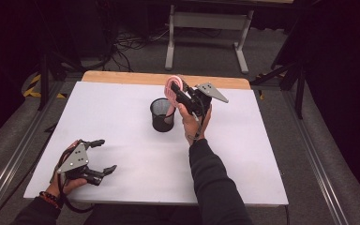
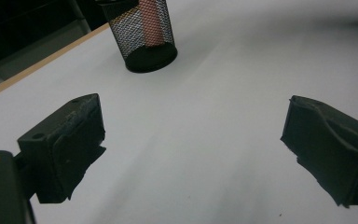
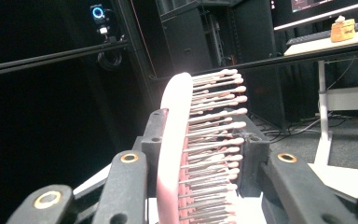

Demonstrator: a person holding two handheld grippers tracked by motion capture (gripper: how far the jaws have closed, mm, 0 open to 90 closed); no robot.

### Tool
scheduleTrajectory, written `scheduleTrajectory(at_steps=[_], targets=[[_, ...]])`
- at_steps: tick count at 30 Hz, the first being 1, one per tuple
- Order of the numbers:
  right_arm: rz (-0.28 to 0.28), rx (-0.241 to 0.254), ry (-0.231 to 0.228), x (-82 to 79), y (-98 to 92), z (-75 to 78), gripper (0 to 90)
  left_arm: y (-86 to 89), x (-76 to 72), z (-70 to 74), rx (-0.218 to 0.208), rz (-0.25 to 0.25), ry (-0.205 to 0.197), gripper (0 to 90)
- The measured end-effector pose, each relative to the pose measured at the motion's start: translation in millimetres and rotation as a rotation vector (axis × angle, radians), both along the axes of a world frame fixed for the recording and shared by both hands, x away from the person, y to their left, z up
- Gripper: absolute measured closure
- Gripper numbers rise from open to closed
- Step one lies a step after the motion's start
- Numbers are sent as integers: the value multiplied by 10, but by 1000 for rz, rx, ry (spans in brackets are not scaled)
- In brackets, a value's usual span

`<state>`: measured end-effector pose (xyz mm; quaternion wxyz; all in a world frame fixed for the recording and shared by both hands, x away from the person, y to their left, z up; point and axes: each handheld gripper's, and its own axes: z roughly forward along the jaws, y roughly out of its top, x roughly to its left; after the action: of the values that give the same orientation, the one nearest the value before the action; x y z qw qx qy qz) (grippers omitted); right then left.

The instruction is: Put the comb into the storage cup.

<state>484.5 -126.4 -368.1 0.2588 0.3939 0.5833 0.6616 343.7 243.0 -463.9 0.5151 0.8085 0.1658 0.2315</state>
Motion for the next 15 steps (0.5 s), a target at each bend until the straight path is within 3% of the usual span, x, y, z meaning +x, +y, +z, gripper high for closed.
scheduleTrajectory(at_steps=[15], targets=[[8,68,29,25,-45,-65,614,-8,0,-3,7,-1,2,66]])
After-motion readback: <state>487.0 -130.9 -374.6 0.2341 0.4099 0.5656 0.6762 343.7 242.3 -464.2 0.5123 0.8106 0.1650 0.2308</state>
